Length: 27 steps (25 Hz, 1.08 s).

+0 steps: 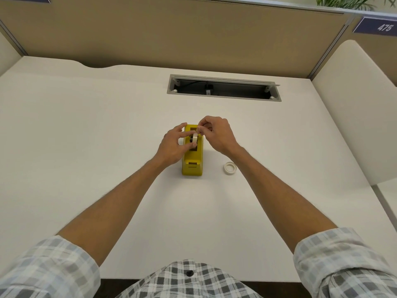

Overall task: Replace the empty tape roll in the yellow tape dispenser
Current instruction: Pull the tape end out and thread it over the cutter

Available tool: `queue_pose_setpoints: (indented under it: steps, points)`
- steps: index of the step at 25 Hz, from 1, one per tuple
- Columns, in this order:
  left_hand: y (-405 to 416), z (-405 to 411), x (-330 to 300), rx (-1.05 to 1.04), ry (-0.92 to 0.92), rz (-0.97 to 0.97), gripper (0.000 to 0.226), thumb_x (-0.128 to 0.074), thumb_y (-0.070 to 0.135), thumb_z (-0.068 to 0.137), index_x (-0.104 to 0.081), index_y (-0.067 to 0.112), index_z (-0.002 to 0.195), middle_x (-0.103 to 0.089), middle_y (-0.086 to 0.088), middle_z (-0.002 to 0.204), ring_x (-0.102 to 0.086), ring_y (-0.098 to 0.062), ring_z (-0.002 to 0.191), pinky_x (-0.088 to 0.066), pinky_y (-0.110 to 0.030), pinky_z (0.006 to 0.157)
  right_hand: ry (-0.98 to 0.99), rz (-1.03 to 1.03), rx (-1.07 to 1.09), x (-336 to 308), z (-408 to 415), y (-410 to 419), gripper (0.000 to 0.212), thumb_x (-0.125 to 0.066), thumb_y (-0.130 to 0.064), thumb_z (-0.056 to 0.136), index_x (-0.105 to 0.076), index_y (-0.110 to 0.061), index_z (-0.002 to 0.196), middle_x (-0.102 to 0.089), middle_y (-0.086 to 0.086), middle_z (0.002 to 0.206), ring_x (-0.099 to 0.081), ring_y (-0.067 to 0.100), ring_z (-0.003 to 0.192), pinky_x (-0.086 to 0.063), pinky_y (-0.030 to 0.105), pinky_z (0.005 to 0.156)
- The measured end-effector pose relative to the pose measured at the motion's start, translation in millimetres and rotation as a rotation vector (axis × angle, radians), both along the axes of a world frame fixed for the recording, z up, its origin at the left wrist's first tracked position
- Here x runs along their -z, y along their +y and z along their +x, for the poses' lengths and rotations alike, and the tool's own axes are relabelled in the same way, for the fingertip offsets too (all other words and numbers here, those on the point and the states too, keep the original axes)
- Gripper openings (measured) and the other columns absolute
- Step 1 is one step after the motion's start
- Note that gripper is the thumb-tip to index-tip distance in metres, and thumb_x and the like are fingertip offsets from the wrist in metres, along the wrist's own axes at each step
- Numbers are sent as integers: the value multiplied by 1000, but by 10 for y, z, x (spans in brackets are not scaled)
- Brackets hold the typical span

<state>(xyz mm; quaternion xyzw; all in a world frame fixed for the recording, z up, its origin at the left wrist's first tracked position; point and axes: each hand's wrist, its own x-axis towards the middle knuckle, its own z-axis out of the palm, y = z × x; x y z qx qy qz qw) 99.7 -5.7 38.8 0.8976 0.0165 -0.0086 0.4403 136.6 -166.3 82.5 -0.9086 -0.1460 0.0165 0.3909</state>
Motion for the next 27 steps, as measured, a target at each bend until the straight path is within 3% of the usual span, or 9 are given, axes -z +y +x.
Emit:
queue_pose_setpoints:
  steps: [14,27]
  points:
    - [14,-2,29,1,15,-39,48,-75,39,79,-60,36,124,-36,5,154,-34,-26,141,-37,-59,108,-54,-11,11,-57,-52,37,30,-66,-20,91,-59,-19,121,-75,3,101,-69,16,88,-54,30,85]
    - [-6,-37,-13,4,9,-14,44,-77,37,78,-56,43,117,-36,4,154,-37,-27,139,-39,-56,107,-141,-45,11,-136,-95,52,28,-62,-19,94,-55,-18,121,-74,3,105,-69,18,89,-49,23,80]
